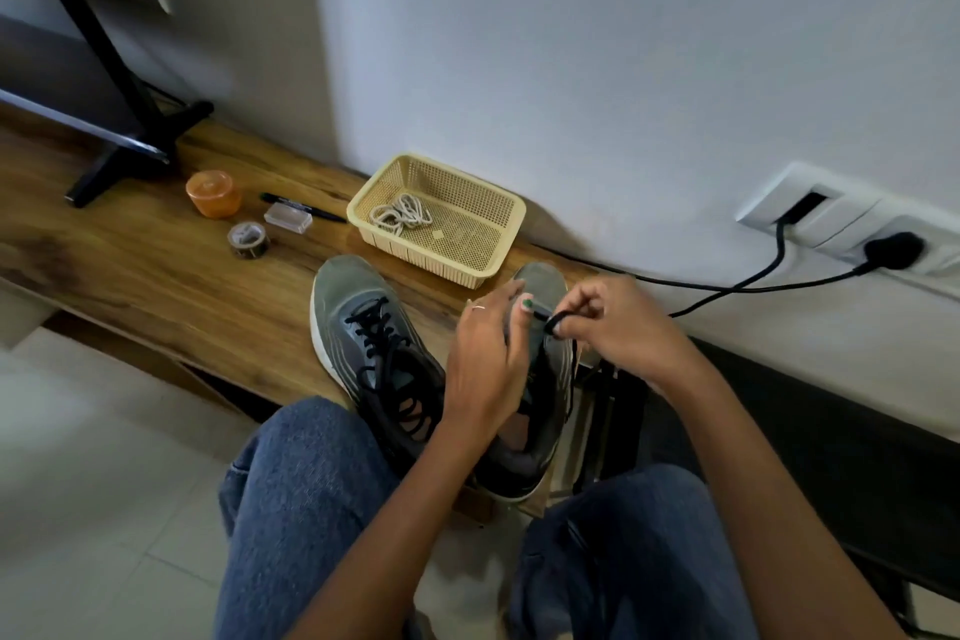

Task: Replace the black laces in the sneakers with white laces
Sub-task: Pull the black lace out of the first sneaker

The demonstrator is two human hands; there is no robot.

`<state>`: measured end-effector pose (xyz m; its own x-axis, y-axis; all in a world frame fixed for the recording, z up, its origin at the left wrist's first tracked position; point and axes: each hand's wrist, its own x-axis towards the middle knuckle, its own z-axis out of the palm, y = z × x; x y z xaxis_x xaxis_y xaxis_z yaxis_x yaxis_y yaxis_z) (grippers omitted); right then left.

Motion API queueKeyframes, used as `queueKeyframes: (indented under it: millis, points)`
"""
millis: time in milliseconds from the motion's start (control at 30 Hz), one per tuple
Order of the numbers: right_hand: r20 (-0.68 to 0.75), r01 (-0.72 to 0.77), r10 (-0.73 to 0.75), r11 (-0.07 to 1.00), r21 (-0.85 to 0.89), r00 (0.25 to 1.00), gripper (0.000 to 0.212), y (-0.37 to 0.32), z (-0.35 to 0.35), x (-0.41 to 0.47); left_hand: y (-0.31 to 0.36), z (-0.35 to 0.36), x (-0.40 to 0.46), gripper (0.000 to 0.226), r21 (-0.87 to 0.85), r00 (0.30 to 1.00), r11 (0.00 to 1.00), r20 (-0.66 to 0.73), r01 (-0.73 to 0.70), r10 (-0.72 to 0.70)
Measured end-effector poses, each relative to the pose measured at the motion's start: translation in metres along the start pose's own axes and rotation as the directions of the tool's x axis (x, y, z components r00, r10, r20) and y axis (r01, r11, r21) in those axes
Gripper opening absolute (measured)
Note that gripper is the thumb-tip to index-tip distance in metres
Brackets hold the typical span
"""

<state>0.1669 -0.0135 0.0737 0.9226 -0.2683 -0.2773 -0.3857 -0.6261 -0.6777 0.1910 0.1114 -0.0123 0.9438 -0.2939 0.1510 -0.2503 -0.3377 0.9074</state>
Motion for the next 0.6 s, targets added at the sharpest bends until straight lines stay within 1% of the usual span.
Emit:
queueKeyframes:
  millis: [67, 100, 167, 233, 300, 333, 367, 400, 433, 467, 500, 533, 567, 600]
  points:
    - [-0.044, 0.009, -0.003, 0.991, 0.133, 0.999, 0.012, -0.019, -0.014, -0.006, 0.011, 0.003, -0.008, 0.055, -0.079, 0.997, 0.996, 0.067, -0.039, 0.045]
    - [-0.063, 0.03, -0.018, 0.981, 0.193, 0.998, 0.01, -0.03, -0.022, -0.012, 0.019, 0.005, -0.012, 0.052, -0.095, 0.992, 0.994, 0.107, -0.049, 0.059]
    - [-0.125, 0.107, -0.072, 0.945, 0.309, 0.99, 0.007, -0.053, -0.038, -0.025, 0.033, 0.012, -0.022, 0.041, -0.087, 0.978, 0.995, 0.198, -0.041, 0.058]
    - [-0.234, 0.215, -0.125, 0.886, 0.411, 0.964, 0.008, -0.072, -0.055, -0.036, 0.045, 0.021, -0.033, 0.031, -0.078, 0.943, 0.997, 0.333, 0.012, 0.015]
    - [-0.399, 0.361, -0.172, 0.808, 0.466, 0.901, 0.01, -0.087, -0.074, -0.044, 0.051, 0.027, -0.045, 0.027, -0.047, 0.886, 0.996, 0.46, 0.081, -0.051]
    - [-0.487, 0.437, -0.187, 0.765, 0.473, 0.853, 0.014, -0.093, -0.084, -0.046, 0.051, 0.029, -0.05, 0.027, -0.001, 0.858, 0.994, 0.505, 0.108, -0.093]
    - [-0.572, 0.506, -0.194, 0.731, 0.458, 0.797, 0.018, -0.097, -0.095, -0.05, 0.052, 0.029, -0.056, 0.028, 0.054, 0.844, 0.992, 0.522, 0.112, -0.124]
    - [-0.639, 0.558, -0.201, 0.712, 0.425, 0.742, 0.021, -0.099, -0.105, -0.054, 0.052, 0.028, -0.059, 0.029, 0.083, 0.841, 0.988, 0.518, 0.131, -0.155]
    - [-0.685, 0.586, -0.207, 0.716, 0.38, 0.698, 0.022, -0.099, -0.115, -0.057, 0.052, 0.026, -0.059, 0.029, 0.09, 0.847, 0.98, 0.493, 0.177, -0.198]
    - [-0.708, 0.585, -0.212, 0.739, 0.335, 0.673, 0.024, -0.095, -0.121, -0.059, 0.054, 0.022, -0.055, 0.029, 0.049, 0.856, 0.967, 0.457, 0.249, -0.244]
    - [-0.712, 0.555, -0.207, 0.777, 0.297, 0.671, 0.026, -0.088, -0.124, -0.06, 0.06, 0.015, -0.049, 0.03, -0.028, 0.859, 0.945, 0.427, 0.325, -0.282]
    - [-0.698, 0.506, -0.194, 0.819, 0.271, 0.689, 0.029, -0.078, -0.124, -0.059, 0.066, 0.007, -0.04, 0.031, -0.108, 0.875, 0.927, 0.386, 0.358, -0.293]
    - [-0.664, 0.44, -0.172, 0.86, 0.259, 0.728, 0.032, -0.066, -0.119, -0.058, 0.077, -0.002, -0.029, 0.03, -0.159, 0.901, 0.925, 0.332, 0.345, -0.279]
    - [-0.607, 0.367, -0.14, 0.891, 0.268, 0.782, 0.034, -0.053, -0.112, -0.056, 0.09, -0.012, -0.019, 0.028, -0.213, 0.924, 0.922, 0.281, 0.323, -0.259]
